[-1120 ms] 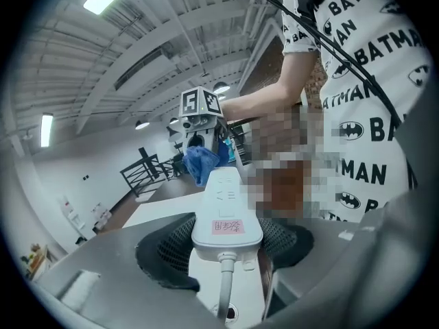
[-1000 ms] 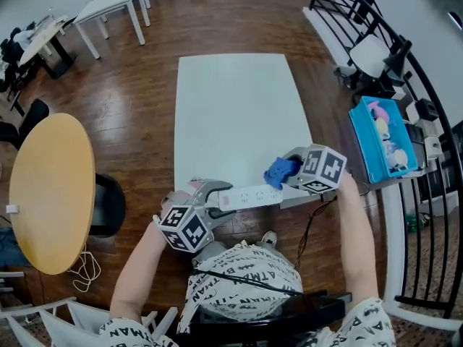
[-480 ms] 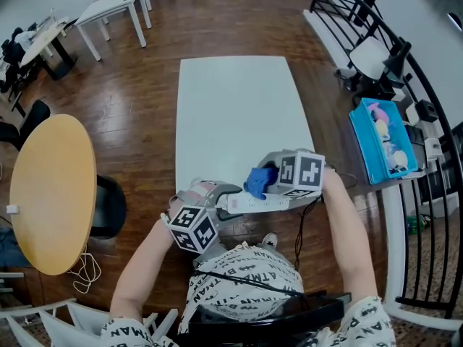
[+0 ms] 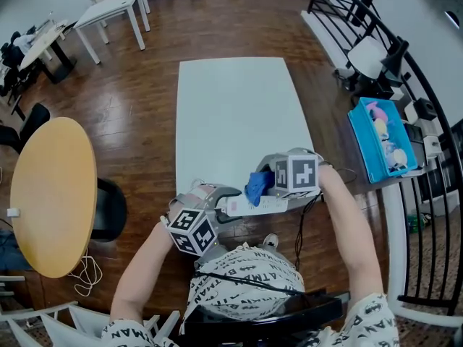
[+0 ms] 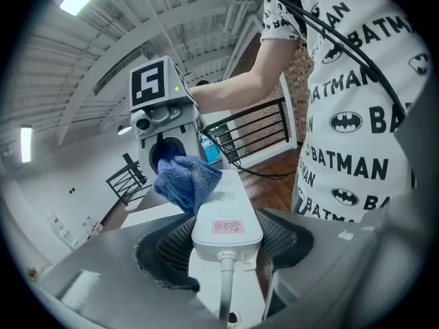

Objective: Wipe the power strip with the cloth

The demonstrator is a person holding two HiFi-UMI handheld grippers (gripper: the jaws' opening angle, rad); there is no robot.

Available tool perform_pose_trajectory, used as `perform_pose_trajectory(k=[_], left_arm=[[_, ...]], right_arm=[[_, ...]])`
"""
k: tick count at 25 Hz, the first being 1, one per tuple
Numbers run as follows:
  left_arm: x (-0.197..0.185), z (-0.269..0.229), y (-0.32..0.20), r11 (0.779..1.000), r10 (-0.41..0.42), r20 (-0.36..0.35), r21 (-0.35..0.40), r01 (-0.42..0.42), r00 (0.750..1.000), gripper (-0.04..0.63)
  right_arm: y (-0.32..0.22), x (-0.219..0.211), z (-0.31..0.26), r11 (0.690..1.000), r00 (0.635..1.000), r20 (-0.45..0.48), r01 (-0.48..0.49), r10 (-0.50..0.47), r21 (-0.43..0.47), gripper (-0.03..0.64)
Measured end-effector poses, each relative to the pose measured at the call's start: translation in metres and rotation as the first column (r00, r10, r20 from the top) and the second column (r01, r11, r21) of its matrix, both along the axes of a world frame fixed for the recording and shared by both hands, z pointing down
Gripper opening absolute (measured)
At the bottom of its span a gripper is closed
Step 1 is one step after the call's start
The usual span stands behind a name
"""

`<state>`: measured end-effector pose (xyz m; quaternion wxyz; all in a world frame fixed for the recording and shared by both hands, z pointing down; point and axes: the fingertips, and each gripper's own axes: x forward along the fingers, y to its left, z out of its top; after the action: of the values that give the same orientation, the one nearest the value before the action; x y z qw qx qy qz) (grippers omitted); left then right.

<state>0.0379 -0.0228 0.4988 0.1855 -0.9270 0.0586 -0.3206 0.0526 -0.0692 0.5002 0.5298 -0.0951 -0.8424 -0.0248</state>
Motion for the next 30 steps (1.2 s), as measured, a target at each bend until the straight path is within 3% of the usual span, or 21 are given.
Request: perform_pose_trajectory(k=[10, 16, 19, 23, 30], left_arm=[[-0.016, -0.008, 0.001, 1.000, -0.002, 0.000, 0.004, 0.002, 1.000, 0.278], [-0.022, -0.012, -0.006, 0.999, -0.028, 0.000, 0.015, 0.028, 1.000, 0.278], [-0.027, -0.017, -0.011, 0.999, -0.045, -0.009, 0.013, 0.045, 0.999, 0.278], [-0.024, -0.017, -0.012, 0.999, -0.039, -0.011, 0.012, 0.039, 0.999, 0.278], [-0.006, -0.011, -0.004, 1.000, 0.011, 0.004, 0.013, -0.011, 1.000, 0.278]], right_arm=[[-0.009, 0.066, 0.019, 0.999, 0.990, -0.135, -0.042, 0.042, 0.006, 0.143], [-0.008, 0.106, 0.023, 0.993, 0.981, -0.167, -0.111, 0.103, -0.042, 0.143], [-0.017, 0.124, 0.022, 0.988, 0.974, -0.171, -0.151, 0.146, -0.016, 0.143], [-0.023, 0.113, 0.012, 0.985, 0.981, -0.092, -0.172, 0.170, -0.017, 0.143], [-0.012, 0.076, 0.004, 0.998, 0.998, -0.046, -0.054, 0.052, -0.045, 0.143]])
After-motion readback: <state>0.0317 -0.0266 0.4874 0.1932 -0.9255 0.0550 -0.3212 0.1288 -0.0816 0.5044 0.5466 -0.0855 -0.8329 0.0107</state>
